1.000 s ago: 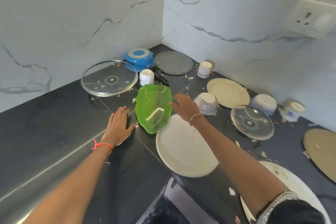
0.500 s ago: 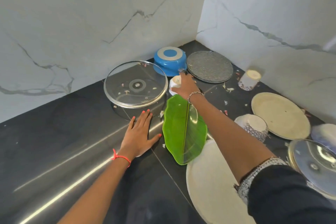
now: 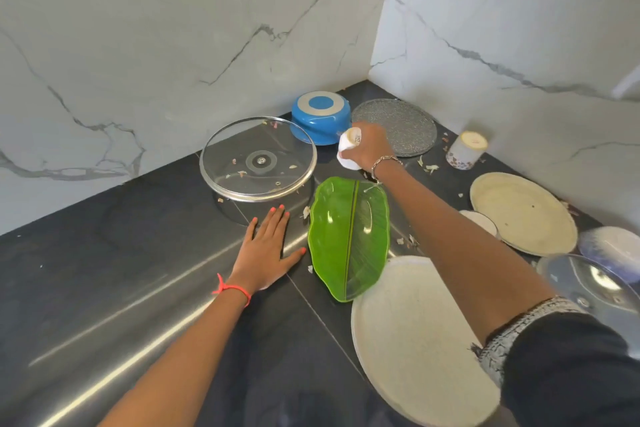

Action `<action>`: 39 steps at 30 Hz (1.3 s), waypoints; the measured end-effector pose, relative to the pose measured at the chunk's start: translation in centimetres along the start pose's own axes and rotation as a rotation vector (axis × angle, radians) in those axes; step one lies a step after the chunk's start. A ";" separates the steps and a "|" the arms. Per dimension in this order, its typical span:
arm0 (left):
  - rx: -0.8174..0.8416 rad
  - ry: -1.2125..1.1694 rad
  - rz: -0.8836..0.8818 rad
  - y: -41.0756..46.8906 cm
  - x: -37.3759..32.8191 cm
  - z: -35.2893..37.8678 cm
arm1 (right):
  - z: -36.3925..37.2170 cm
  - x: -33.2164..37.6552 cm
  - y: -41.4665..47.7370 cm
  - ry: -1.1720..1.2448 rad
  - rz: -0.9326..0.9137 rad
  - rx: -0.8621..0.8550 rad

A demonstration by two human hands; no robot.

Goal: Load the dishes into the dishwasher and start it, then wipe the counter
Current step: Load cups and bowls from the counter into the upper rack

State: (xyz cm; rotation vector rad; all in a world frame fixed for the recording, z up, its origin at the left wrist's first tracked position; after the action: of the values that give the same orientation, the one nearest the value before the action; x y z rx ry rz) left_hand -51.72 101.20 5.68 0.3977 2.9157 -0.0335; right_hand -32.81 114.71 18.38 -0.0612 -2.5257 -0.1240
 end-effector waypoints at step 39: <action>0.016 -0.165 0.395 -45.0 -21.3 0.8 | -8.6 -7.8 -67.6 -0.045 0.373 -0.056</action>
State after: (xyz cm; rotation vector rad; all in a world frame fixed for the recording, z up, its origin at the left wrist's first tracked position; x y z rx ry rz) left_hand -43.50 52.24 8.89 0.9173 2.6262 -0.0301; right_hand -26.43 46.47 15.81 -0.5589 -2.5066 -0.0426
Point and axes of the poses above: each hand's wrist, its own y-axis towards the middle knuckle, its own z-axis out of the palm, x = y × z, the point moved 10 cm from there along y, towards the middle knuckle, and after that the axes turned 2 degrees about -x, right-handed, at the moved point
